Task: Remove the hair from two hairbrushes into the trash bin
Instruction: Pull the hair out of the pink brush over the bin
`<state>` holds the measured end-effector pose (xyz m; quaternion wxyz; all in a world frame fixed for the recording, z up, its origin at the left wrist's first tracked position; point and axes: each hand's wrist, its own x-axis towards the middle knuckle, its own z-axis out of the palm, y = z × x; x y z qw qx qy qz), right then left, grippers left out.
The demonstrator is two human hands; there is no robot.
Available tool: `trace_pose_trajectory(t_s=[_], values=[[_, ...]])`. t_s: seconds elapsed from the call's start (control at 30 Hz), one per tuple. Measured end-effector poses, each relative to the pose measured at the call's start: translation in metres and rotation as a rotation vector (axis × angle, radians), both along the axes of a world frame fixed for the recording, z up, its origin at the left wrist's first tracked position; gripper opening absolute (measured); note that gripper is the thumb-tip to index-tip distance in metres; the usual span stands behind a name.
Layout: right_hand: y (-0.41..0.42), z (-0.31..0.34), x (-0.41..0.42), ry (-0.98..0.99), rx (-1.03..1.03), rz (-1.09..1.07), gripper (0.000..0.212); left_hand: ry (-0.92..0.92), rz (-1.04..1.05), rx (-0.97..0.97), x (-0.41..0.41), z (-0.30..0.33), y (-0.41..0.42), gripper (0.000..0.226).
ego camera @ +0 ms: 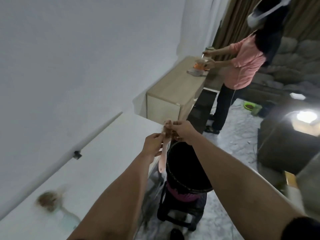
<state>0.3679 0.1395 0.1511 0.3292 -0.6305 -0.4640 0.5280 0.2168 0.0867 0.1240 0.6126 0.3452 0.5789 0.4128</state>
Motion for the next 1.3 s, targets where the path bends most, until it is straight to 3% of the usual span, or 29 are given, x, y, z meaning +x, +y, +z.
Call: trace_pose_trajectory(t_s=[0.1, 0.2, 0.37, 0.53, 0.7, 0.87, 1.13, 1.3], values=[[-0.001, -0.001, 0.029, 0.009, -0.055, -0.092, 0.034, -0.019, -0.023, -0.006, 0.026, -0.006, 0.010, 0.037], [0.000, -0.006, 0.061, 0.043, -0.168, -0.163, 0.024, -0.009, -0.037, -0.016, 0.049, -0.007, 0.016, 0.030], [-0.005, -0.032, 0.117, -0.060, -0.155, -0.005, 0.011, -0.112, -0.067, -0.129, 0.084, -0.017, 0.028, 0.030], [0.007, -0.062, 0.157, -0.088, -0.171, 0.017, 0.004, 0.006, -0.062, -0.172, 0.112, -0.041, 0.042, 0.040], [0.022, -0.082, 0.179, 0.008, -0.213, 0.008, 0.016, 0.031, -0.062, -0.160, 0.135, -0.055, 0.054, 0.033], [0.024, -0.095, 0.175, 0.174, -0.251, 0.139, 0.025, 0.054, -0.120, -0.128, 0.150, -0.063, 0.065, 0.035], [0.031, -0.127, 0.198, 0.160, -0.278, -0.039, 0.009, 0.304, -0.267, -0.059, 0.143, -0.087, 0.091, 0.042], [0.032, -0.142, 0.202, 0.373, -0.455, -0.222, 0.004, 0.362, -0.236, -0.009, 0.132, -0.094, 0.098, 0.032]])
